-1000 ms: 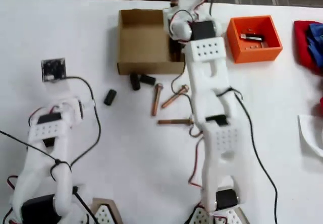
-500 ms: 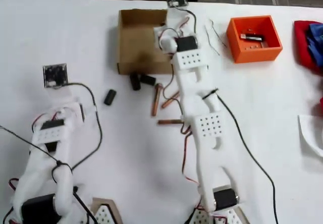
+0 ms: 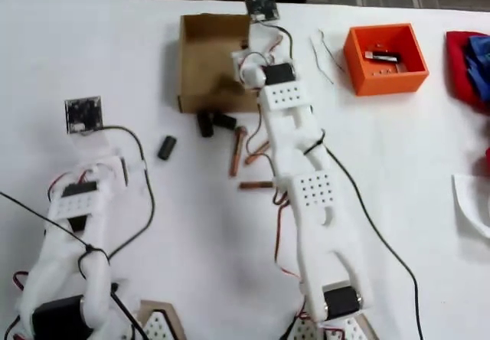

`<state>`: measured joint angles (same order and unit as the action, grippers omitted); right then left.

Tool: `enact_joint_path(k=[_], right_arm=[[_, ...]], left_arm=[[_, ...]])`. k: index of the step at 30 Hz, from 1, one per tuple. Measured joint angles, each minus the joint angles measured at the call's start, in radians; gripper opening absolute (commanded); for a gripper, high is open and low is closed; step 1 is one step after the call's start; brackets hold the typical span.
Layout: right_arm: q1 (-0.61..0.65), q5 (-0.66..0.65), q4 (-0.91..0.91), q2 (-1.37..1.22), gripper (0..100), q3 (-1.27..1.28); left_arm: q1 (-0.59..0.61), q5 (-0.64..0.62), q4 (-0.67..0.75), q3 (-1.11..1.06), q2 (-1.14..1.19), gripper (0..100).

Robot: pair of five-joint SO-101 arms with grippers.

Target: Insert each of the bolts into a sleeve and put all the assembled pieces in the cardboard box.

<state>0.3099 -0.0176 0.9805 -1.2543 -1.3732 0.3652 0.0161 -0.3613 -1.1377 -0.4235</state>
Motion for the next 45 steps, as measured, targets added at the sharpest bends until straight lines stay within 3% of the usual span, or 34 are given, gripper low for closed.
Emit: enact_joint_path(k=[45], right_arm=[[-0.002,0.041,0.063,0.0,4.3,0.0]], left_arm=[[0.0,0.0,0.0,0.0,0.0,3]])
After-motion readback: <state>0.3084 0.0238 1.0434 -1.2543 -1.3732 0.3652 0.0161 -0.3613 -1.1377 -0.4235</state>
